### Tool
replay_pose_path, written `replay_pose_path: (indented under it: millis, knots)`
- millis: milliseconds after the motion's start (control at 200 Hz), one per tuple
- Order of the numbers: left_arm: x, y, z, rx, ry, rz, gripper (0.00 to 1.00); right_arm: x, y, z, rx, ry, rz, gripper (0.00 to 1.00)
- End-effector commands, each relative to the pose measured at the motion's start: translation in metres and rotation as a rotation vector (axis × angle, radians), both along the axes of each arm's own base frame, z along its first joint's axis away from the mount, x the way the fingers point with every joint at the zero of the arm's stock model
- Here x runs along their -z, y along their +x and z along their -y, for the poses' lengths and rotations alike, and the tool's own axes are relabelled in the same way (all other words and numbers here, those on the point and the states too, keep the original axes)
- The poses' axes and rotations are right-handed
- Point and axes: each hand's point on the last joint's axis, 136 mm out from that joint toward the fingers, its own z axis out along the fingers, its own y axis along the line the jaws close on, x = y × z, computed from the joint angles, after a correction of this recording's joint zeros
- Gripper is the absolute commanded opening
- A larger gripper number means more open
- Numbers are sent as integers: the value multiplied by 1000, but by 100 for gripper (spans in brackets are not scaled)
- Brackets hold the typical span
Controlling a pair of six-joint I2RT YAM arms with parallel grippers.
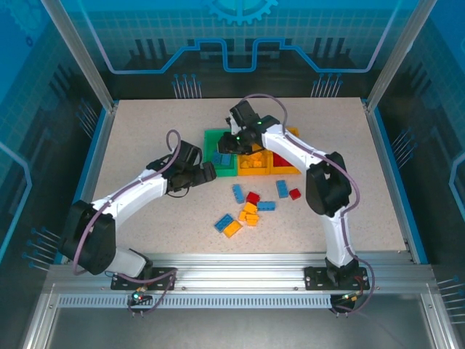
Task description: Sort the legos into containers by color
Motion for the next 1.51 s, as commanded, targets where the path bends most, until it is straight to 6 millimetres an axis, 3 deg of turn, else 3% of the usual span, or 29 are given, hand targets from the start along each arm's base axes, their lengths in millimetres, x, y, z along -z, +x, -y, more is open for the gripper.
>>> replay_pose_path:
  millis: [0,220,375,440,510,725,855,975,1130,1251,1501]
  knots:
    - [3,-10,-8,-23,6,-21,99,5,-3,-5,5,-35,-54,41]
    - [14,-24,-2,30,-21,-46,99,-8,-1,-13,-19,-19,-34,69]
    - [19,-31,1,61,-13,-55,99,-38,-24,1,-58,-63,44,78]
    - [20,-32,1,58,-14,-56,99,-43,-39,23,-66,-133,90,79]
    - [21,-33,0,52,-18,-53,99,-40,-57,60,-57,-245,136,80]
    - [20,-35,-8,8,-12,-33,99,14,-122,183,19,-467,35,82]
    - [20,-34,-1,25,-47,-23,99,37,-155,231,104,-490,-33,79]
    - [22,-32,4,44,-55,-29,99,52,-172,241,91,-496,-36,78]
    - [26,-33,6,50,-61,-47,99,77,-177,256,125,-535,-111,76]
    - [27,-33,6,47,-63,-49,99,89,-173,261,98,-552,-148,75]
    - [28,-35,5,41,-66,-52,99,90,-145,260,38,-606,-174,74]
